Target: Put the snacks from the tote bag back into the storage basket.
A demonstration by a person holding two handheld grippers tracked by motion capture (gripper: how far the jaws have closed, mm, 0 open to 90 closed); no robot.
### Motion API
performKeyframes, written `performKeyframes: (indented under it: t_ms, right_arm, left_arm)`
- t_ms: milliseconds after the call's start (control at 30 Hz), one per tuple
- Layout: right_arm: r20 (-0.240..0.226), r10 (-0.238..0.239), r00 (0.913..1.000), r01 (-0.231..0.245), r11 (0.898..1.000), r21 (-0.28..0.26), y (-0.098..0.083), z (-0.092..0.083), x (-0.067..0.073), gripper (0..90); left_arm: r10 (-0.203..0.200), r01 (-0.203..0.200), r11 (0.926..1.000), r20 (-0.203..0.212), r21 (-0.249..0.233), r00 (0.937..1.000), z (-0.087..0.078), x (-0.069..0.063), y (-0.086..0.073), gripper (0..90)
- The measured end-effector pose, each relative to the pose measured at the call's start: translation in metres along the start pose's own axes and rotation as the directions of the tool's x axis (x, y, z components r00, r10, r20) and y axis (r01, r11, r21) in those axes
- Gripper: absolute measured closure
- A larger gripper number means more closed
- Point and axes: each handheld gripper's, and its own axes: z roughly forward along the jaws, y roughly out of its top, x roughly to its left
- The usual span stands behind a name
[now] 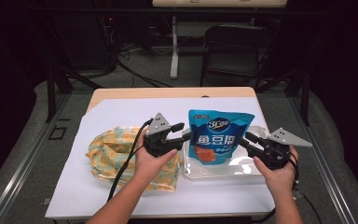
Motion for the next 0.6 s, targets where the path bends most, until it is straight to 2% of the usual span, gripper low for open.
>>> performKeyframes:
  t_ms: [233, 600]
  right_arm:
    - [-0.003, 0.008, 1.0000, -0.008, 1.000, -0.016, 0.004, -0.010, 0.005, 63.9]
    - [0.005, 0.000, 1.0000, 0.000, 1.000, -0.022, 0.005, -0.021, 0.009, 64.4]
  left_arm:
    - [-0.012, 0.012, 0.9999, 0.006, -0.005, 0.9999, -0.005, 0.001, 0.002, 54.2]
    - [-0.001, 0.001, 1.0000, -0.007, -0.007, 1.0000, -0.010, 0.001, 0.003, 54.6]
